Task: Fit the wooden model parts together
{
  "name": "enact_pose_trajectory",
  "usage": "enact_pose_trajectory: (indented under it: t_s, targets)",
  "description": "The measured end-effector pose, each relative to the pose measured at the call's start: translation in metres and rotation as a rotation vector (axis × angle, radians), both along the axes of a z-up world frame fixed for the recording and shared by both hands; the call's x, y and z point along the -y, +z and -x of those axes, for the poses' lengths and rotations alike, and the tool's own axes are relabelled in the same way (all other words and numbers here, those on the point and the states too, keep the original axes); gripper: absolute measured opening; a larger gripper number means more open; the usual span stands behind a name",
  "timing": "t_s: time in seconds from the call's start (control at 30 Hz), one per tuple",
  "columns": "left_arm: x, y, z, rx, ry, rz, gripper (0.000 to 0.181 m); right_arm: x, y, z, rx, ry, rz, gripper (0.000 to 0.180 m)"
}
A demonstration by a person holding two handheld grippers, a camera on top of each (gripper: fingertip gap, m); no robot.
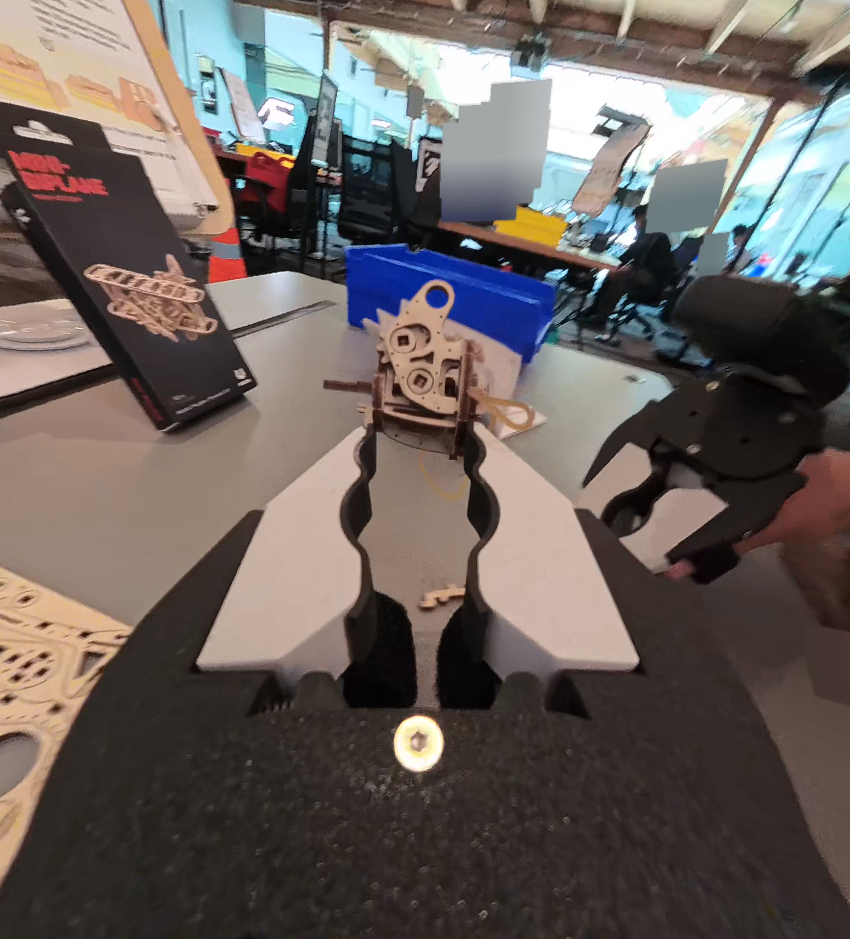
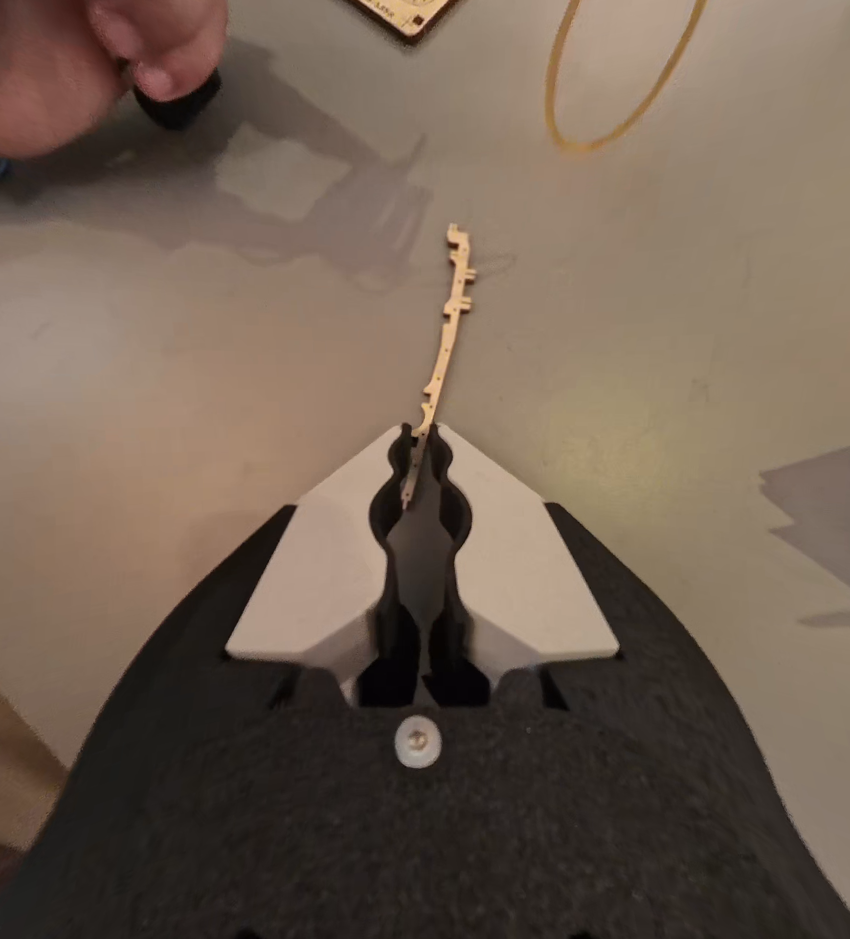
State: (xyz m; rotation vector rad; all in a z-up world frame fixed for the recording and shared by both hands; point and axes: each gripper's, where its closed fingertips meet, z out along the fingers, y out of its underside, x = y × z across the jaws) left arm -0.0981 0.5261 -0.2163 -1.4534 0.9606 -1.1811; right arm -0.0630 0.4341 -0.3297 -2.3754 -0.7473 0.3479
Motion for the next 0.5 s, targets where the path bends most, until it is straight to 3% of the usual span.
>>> enact_pose_trajectory:
  t_s: [0.13,0.27,0.5]
  targets:
    - [-0.005,-0.005,0.001,-0.102,0.092,-0.134,0.032,0.002,0.000,-0.005,0.032,0.038,0.019,0.006]
    - [-0.003,-0.003,0.000,-0.156,0.149,-0.238,0.032,-0.007,0.018,-0.020,0.099,0.035,-0.080,0.006]
    - [0.001,0.014,0.002,-0.135,0.233,-0.321,0.032,-0.035,0.119,-0.050,0.268,-0.040,-0.356,0.006]
